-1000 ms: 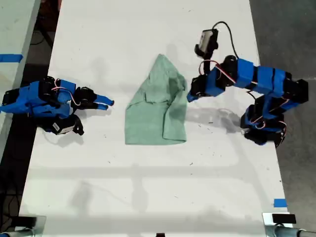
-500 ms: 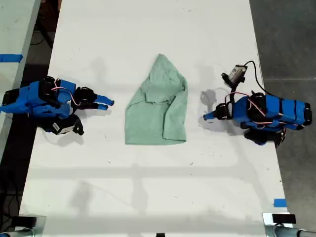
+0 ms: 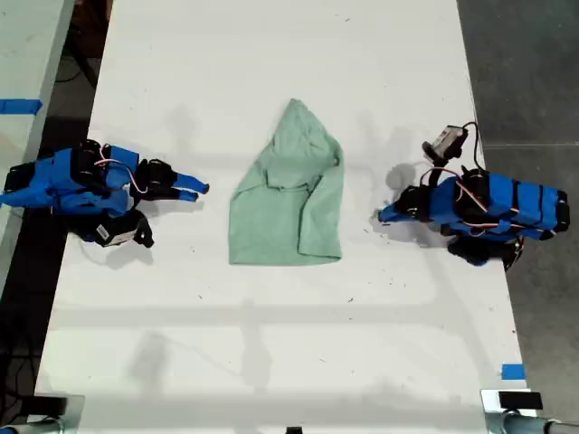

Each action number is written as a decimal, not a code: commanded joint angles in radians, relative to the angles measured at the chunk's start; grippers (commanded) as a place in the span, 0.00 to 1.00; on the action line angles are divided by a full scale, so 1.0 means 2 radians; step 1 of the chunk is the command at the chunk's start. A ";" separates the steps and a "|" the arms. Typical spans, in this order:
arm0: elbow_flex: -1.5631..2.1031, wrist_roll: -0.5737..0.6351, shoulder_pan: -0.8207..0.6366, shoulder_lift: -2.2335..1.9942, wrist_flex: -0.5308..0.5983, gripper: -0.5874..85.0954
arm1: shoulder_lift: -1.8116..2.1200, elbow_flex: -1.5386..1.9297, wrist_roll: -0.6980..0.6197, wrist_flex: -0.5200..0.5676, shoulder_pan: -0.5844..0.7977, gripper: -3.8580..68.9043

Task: Fold t shirt

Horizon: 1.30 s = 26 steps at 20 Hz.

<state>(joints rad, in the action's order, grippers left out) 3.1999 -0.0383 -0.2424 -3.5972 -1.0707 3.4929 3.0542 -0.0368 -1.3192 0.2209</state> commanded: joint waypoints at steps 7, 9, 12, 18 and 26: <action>0.005 0.002 0.004 -0.003 0.005 0.18 | 0.008 0.029 -0.002 -0.001 0.003 0.08; 0.005 0.002 0.004 -0.003 0.005 0.18 | 0.008 0.029 -0.002 -0.001 0.002 0.08; 0.005 0.002 0.004 -0.003 0.005 0.18 | 0.008 0.029 -0.003 -0.001 0.002 0.08; 0.005 0.002 0.004 -0.003 0.005 0.18 | 0.008 0.029 -0.004 -0.001 0.003 0.07; 0.005 0.002 0.004 -0.003 0.005 0.18 | 0.008 0.029 -0.004 -0.001 0.002 0.07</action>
<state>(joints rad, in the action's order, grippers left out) 3.1999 -0.0383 -0.2424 -3.5972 -1.0707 3.4944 3.0557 -0.0368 -1.3192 0.2209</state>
